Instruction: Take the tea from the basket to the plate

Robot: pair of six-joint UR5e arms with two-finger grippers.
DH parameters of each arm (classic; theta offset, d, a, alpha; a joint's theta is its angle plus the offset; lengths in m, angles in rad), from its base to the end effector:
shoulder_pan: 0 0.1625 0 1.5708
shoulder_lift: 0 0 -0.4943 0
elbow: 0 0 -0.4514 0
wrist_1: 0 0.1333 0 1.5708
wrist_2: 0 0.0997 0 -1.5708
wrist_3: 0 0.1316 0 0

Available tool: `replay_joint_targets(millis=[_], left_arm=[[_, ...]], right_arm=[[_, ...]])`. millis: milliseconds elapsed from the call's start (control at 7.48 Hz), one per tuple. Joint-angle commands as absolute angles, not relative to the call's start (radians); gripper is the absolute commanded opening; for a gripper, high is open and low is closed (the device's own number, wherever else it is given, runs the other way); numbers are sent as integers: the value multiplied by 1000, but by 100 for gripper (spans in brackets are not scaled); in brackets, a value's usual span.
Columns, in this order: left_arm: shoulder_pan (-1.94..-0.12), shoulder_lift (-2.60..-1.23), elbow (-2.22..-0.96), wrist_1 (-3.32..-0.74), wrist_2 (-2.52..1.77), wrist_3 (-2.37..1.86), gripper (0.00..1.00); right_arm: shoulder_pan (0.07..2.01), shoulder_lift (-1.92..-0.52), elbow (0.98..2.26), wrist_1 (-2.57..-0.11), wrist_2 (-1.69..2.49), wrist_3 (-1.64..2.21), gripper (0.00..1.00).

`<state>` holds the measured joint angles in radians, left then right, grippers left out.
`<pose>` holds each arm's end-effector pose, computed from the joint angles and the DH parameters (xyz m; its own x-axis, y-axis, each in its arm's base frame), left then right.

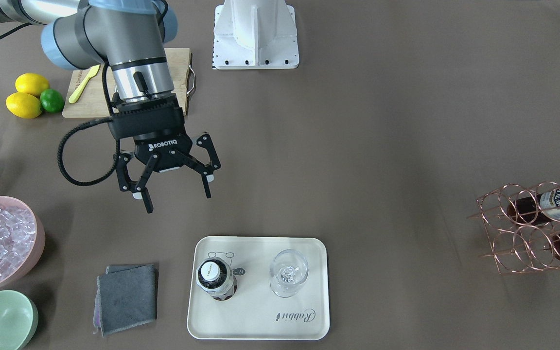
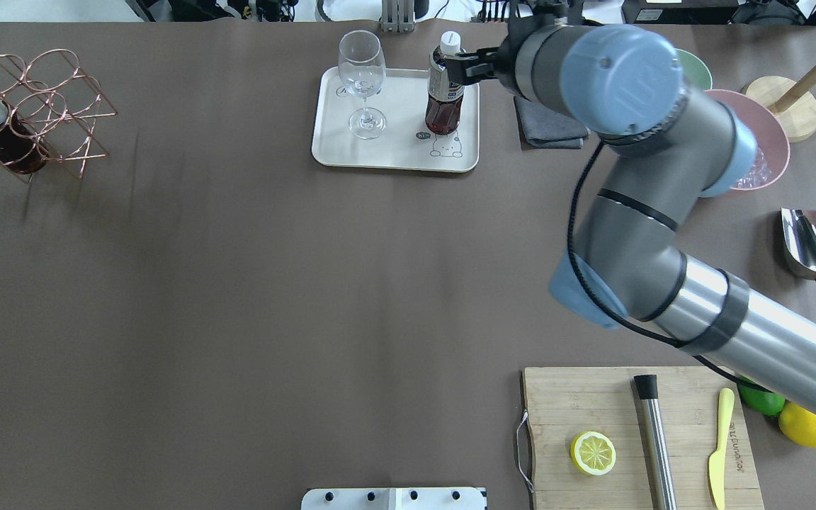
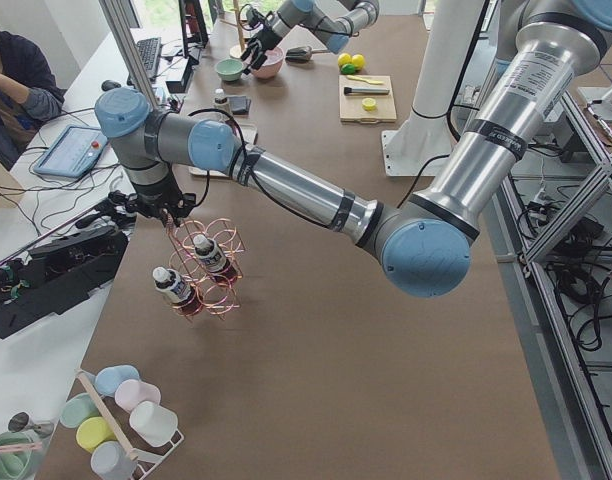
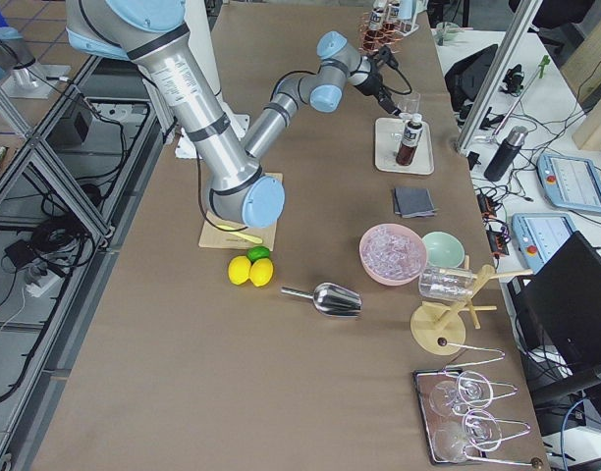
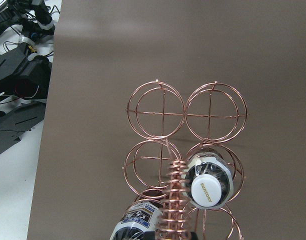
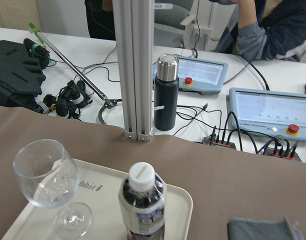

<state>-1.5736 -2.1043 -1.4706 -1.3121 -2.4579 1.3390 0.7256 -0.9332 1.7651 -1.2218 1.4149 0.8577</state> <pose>-0.0334 -0.7736 0.4631 0.1479 0.9890 -0.0063 -0.6145 0.0969 0.7829 -0.4638 -0.6169 0.1832 0.7142 -0.2303 0.6610 -0.3910 0.6519 0.6497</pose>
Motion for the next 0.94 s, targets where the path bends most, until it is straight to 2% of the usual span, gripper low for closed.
replay_joint_targets(millis=[0, 267, 802], left_arm=[[-1552, -2114, -1389, -1386, -2457, 1336, 0], [-1546, -2115, -1352, -1440, -2432, 1336, 0], [-1536, -2111, -1342, -1462, -2428, 1335, 0]], right_arm=[[867, -1177, 1939, -1324, 1697, 960, 100], [1036, -1325, 1944, -1395, 1970, 908, 100], [1303, -1539, 2008, -1744, 2143, 350, 100]])
